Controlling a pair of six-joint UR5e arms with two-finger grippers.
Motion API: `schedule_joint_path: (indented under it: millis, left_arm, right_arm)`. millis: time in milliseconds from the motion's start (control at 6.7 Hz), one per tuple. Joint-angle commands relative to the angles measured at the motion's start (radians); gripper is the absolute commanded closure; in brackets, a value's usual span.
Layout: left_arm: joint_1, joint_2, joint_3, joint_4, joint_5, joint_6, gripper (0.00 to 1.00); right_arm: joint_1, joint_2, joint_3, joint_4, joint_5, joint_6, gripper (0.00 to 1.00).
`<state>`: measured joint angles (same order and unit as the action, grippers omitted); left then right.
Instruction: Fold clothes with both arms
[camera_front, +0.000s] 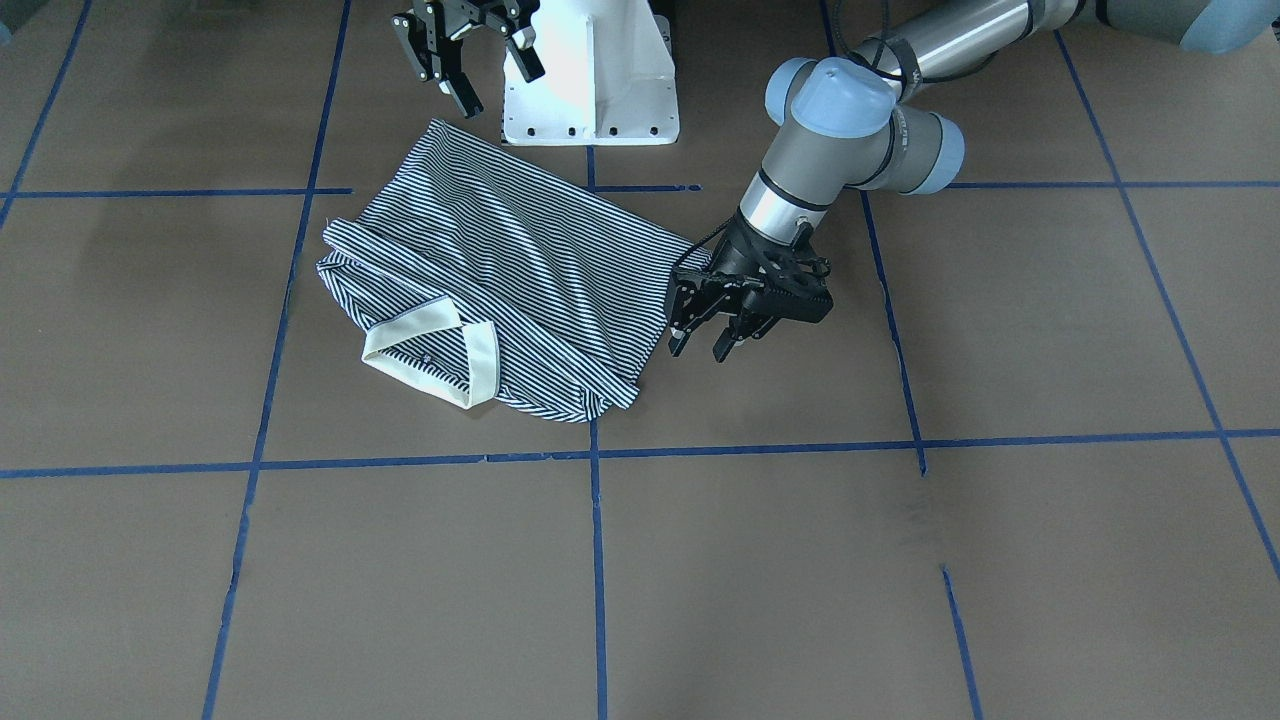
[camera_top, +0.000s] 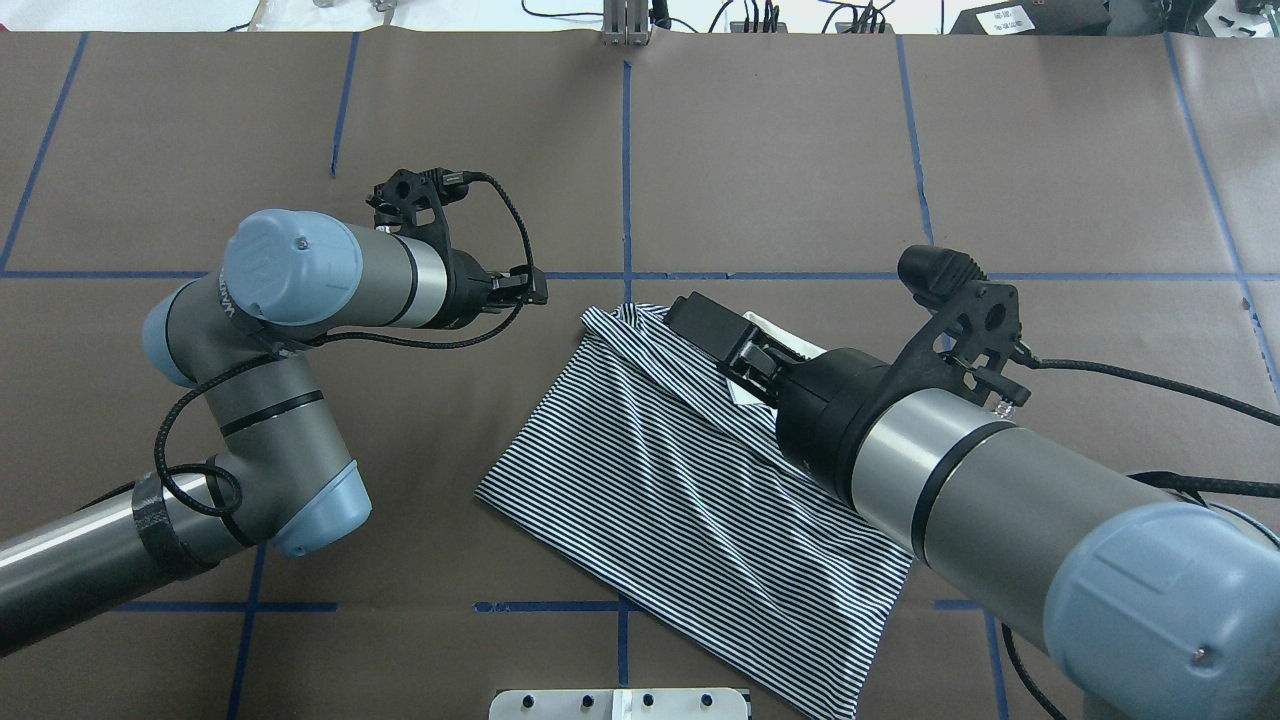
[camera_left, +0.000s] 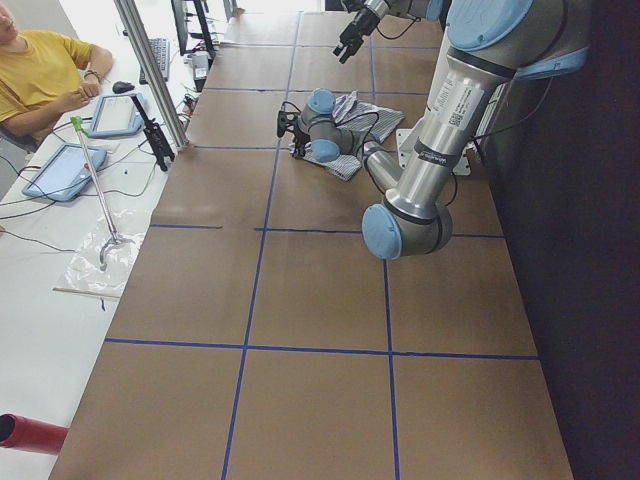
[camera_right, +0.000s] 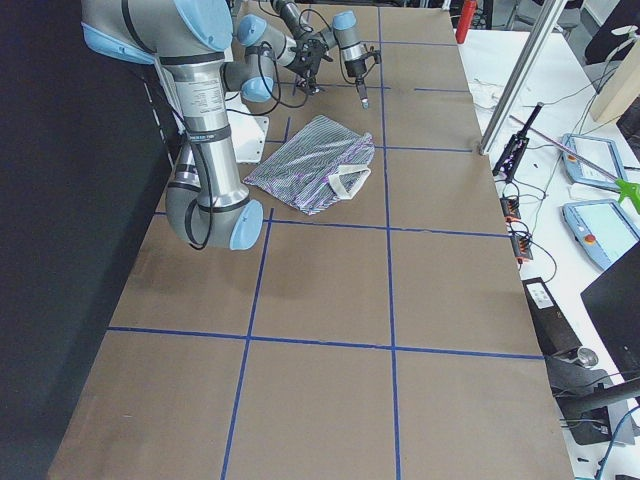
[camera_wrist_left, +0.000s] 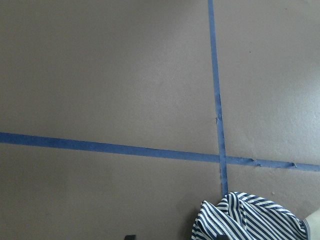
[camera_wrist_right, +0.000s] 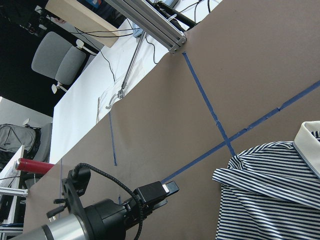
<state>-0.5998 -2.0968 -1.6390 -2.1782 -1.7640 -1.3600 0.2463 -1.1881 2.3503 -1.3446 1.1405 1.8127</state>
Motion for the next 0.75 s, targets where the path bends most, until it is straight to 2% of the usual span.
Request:
schedule_joint_path:
  millis: [0, 149, 447, 597]
  left_arm:
    - [-0.002, 0.001, -0.028, 0.009, -0.005, 0.002, 0.38]
    - [-0.002, 0.011, -0.066, 0.015, -0.005, 0.001, 0.39]
    - [0.005, 0.075, -0.192, 0.136, -0.061, -0.014, 0.39]
    - [0.020, 0.089, -0.150, 0.162, -0.066, -0.021, 0.39]
  right_arm:
    - [-0.002, -0.004, -0.046, -0.016, 0.007, -0.004, 0.00]
    - [-0.005, -0.002, -0.049, -0.019, 0.005, -0.001, 0.00]
    - [-0.002, -0.018, -0.083, -0.021, 0.007, 0.002, 0.00]
    - [0.007, -0.016, -0.094, -0.021, 0.007, 0.000, 0.00]
